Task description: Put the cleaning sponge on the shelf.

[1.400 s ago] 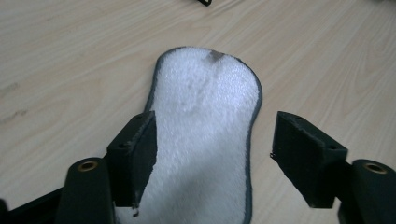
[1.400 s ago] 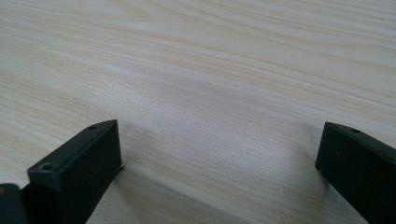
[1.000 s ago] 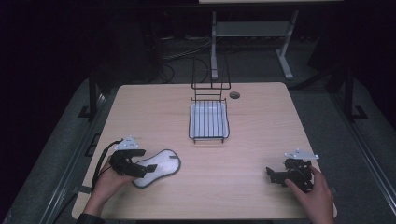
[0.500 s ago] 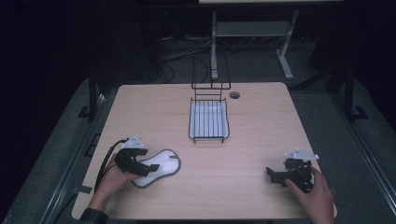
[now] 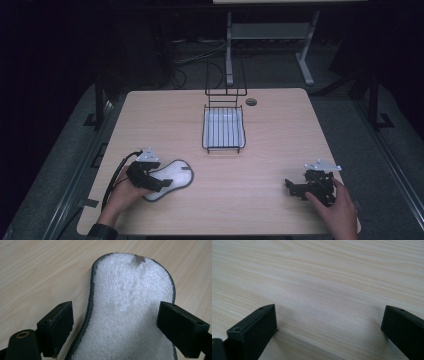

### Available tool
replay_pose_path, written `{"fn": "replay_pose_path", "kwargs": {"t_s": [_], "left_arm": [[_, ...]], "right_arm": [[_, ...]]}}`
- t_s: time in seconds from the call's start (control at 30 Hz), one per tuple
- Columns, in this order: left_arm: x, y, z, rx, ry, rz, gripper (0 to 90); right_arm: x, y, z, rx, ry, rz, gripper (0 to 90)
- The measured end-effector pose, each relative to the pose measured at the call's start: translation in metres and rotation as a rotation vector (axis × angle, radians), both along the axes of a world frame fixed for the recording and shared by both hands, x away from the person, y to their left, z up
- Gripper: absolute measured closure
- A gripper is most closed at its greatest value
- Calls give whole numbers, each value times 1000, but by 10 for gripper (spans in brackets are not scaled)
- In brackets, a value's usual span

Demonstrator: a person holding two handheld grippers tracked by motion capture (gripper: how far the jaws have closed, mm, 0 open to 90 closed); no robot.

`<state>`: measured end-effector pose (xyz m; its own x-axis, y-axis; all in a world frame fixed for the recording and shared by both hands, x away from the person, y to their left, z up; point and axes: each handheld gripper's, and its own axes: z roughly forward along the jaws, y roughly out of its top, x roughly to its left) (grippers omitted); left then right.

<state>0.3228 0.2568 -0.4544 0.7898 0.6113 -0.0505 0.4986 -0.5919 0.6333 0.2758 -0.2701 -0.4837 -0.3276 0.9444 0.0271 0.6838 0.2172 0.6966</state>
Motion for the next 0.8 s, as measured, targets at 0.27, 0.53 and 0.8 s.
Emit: {"fn": "replay_pose_path", "kwargs": {"t_s": [0.27, 0.53, 0.8], "left_arm": [[-2, -1, -1, 14, -16, -5, 130], [0, 1, -5, -11, 15, 0, 135], [1, 2, -6, -36, 50, -17, 202]], "right_arm": [[0, 0, 0, 0, 0, 0, 0], [0, 0, 0, 0, 0, 0, 0], [0, 0, 0, 0, 0, 0, 0]]}}
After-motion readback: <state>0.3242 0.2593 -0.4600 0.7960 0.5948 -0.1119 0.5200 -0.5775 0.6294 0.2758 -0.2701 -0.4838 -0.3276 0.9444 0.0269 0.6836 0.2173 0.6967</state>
